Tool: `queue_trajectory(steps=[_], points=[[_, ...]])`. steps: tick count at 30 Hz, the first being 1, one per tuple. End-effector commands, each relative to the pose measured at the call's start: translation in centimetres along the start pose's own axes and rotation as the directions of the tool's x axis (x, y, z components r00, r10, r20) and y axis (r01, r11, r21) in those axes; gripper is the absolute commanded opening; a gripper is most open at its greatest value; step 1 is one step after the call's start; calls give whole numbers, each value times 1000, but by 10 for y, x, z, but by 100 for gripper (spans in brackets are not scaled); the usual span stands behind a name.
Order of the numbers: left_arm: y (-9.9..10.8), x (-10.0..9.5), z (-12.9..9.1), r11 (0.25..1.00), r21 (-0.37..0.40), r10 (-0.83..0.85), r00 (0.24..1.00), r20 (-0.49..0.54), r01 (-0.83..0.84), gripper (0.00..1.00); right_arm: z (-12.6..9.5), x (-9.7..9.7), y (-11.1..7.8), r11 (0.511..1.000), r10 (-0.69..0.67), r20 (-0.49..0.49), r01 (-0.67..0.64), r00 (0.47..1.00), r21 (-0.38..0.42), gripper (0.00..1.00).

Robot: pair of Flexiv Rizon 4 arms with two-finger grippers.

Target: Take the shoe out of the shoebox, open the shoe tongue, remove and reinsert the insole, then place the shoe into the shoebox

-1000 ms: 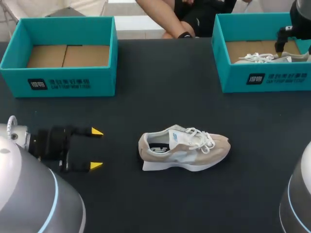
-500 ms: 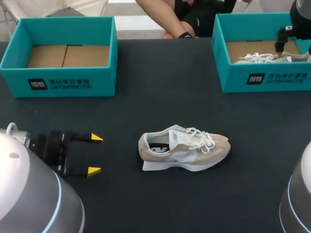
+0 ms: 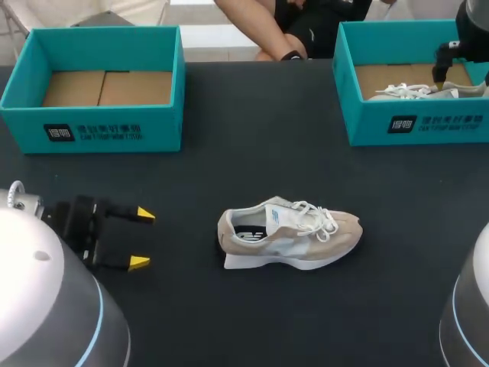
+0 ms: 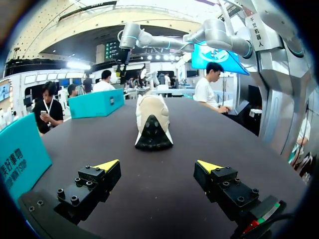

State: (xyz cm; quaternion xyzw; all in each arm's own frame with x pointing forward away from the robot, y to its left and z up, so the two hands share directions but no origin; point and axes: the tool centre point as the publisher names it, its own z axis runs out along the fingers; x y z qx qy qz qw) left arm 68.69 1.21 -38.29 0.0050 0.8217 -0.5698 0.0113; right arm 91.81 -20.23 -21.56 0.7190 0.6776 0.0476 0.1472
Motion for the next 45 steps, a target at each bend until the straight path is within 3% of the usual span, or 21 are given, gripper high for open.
queue_trajectory(steps=[1,22,26,36,45], points=[[-2,4,-1,1000,-21,-3,1000,21,4,100,1,0,-1,1000,1,-1,-1,1000,-2,100],[-2,4,-1,1000,-21,-3,1000,21,4,100,1,0,-1,1000,1,-1,-1,1000,-2,100],[-5,1,17,998,-55,9,1000,-2,-9,100,1,0,-1,1000,1,-1,-1,1000,-2,100],[-6,-19,56,999,-41,-27,999,22,27,100,1,0,-1,1000,1,-1,-1,1000,-2,100],[-12,-17,103,998,-40,-48,999,3,48,100,1,0,-1,1000,1,-1,-1,1000,-2,100]])
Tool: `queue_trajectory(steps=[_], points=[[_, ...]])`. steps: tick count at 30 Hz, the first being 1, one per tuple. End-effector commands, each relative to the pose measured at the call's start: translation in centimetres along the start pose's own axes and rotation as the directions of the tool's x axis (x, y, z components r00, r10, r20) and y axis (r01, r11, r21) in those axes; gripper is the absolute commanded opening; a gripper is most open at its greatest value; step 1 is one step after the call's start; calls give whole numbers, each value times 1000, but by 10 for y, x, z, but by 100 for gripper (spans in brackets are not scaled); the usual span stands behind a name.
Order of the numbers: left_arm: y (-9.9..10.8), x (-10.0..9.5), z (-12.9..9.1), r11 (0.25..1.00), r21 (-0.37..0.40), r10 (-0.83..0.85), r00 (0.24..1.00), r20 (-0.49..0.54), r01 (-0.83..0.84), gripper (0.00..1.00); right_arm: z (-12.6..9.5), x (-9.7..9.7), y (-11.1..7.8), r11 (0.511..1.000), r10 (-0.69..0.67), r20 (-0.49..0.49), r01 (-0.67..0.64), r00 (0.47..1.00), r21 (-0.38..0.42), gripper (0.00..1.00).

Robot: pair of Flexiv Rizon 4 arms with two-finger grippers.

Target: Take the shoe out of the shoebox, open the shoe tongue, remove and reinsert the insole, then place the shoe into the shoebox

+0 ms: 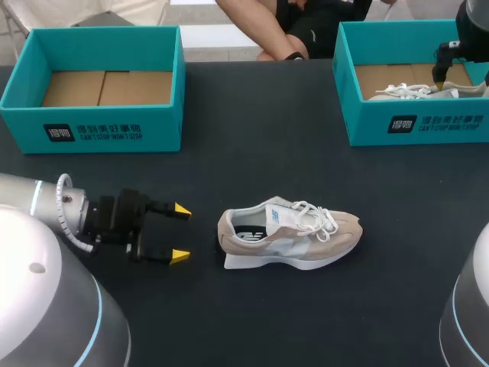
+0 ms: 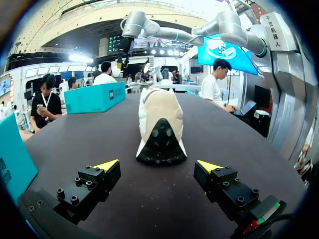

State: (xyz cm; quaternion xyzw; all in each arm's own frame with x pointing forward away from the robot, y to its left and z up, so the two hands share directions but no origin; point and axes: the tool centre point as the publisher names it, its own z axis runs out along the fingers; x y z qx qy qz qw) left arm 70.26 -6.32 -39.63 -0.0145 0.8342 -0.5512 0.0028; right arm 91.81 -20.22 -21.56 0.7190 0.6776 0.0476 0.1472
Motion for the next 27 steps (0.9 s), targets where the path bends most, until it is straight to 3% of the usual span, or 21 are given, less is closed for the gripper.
queue_trajectory(steps=[1,13,27], points=[[0,-2,32,1000,12,-12,1000,-9,12,100,1,0,-1,1000,1,-1,-1,1000,-2,100],[-5,4,69,1000,-18,-26,1000,8,26,100,1,0,-1,1000,1,-1,-1,1000,-2,100],[-17,6,88,1000,-16,-17,1000,17,17,100,1,0,-1,1000,1,-1,-1,1000,-2,100]])
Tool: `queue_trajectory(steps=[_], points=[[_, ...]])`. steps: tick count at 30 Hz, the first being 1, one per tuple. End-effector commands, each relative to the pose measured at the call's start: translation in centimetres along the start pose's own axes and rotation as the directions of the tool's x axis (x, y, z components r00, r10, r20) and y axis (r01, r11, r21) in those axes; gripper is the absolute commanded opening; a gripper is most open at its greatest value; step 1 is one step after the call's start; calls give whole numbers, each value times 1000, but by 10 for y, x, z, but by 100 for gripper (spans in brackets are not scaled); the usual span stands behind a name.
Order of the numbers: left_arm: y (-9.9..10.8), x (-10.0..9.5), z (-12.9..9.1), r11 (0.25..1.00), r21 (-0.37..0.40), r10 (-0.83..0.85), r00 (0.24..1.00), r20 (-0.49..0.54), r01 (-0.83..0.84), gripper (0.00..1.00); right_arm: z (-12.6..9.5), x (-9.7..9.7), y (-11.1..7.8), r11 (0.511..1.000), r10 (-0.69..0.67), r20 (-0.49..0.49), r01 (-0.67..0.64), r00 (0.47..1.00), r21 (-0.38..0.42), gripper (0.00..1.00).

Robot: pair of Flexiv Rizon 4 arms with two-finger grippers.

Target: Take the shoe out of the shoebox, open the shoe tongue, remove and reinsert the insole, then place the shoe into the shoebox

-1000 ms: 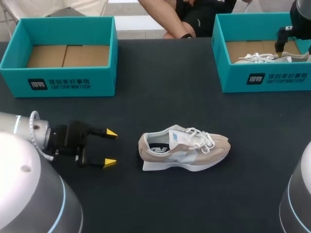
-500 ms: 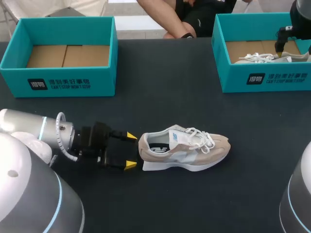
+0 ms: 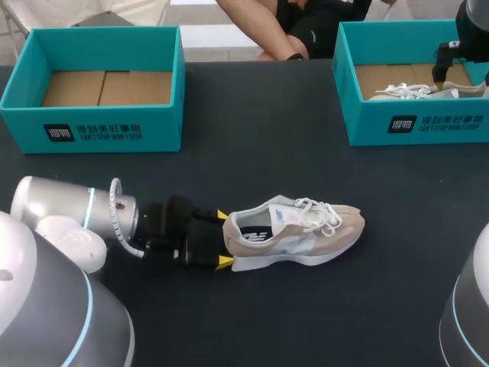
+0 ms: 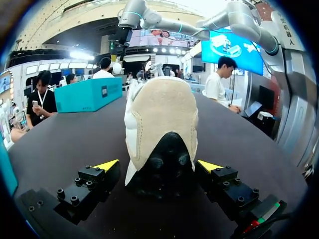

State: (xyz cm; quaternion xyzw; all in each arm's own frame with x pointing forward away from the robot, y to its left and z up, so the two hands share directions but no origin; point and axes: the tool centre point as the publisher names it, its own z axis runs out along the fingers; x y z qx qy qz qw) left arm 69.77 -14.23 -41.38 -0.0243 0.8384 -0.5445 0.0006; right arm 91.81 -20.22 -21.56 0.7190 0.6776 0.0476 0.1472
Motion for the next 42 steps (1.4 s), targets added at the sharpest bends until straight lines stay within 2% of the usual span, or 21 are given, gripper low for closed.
queue_trajectory(steps=[1,14,25,33,42], points=[[-3,0,9,1000,5,4,1000,14,-4,100,1,0,-1,1000,1,-1,-1,1000,-2,100],[-11,7,-2,1000,13,-18,999,38,18,100,1,0,-1,1000,1,-1,-1,1000,-2,100],[-13,14,6,999,40,-29,995,93,25,100,1,0,-1,1000,1,-1,-1,1000,-2,100],[-16,8,8,999,45,-13,992,123,8,100,1,0,-1,1000,1,-1,-1,1000,-2,100],[-21,3,17,998,56,-3,994,111,-3,100,1,0,-1,1000,1,-1,-1,1000,-2,100]])
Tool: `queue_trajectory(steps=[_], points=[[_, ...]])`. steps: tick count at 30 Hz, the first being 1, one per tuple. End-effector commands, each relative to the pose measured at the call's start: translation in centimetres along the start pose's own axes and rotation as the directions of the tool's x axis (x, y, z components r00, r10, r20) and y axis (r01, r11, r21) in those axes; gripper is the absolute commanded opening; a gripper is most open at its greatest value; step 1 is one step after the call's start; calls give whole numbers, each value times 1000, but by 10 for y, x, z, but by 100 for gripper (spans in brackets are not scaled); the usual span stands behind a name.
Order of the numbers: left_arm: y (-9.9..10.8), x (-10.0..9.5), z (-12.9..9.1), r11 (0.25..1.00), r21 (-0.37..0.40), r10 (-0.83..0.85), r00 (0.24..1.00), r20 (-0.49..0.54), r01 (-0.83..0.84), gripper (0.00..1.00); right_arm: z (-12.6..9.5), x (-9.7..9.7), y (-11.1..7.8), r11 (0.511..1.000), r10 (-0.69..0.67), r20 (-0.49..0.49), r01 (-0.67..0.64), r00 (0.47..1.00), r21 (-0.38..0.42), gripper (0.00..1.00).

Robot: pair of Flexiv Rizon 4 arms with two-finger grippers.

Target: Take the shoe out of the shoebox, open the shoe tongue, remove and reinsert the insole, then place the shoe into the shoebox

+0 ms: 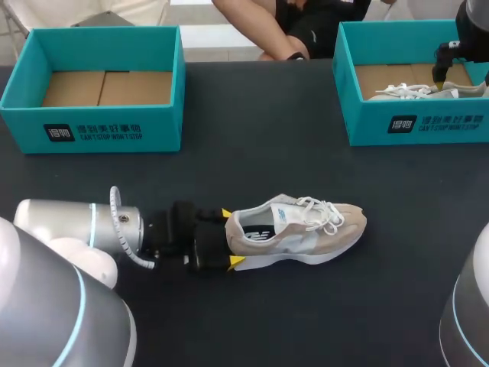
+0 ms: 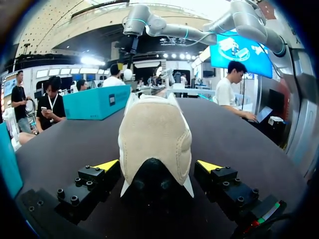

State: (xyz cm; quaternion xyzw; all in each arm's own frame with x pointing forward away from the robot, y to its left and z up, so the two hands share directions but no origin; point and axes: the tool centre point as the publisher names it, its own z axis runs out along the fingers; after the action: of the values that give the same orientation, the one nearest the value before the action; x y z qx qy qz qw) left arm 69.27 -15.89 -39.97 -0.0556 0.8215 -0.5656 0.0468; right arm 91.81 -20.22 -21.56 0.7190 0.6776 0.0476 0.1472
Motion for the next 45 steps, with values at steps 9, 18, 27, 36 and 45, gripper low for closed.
queue_trajectory(steps=[9,18,27,36,45], points=[[-2,-8,18,1000,2,10,1000,-3,-10,100,1,0,-1,1000,1,-1,-1,1000,-2,100],[4,-7,26,1000,-1,-5,1000,-27,5,100,1,0,-1,1000,1,-1,-1,1000,-2,100],[0,-5,22,1000,-13,16,998,-57,-16,0,1,0,-1,1000,1,-1,-1,1000,-2,100],[0,-6,7,999,-12,33,995,-94,-35,0,1,0,-1,1000,1,-1,-1,1000,-2,100],[8,-2,-4,999,-35,11,993,-117,-15,0,1,0,-1,1000,1,-1,-1,1000,-2,100]])
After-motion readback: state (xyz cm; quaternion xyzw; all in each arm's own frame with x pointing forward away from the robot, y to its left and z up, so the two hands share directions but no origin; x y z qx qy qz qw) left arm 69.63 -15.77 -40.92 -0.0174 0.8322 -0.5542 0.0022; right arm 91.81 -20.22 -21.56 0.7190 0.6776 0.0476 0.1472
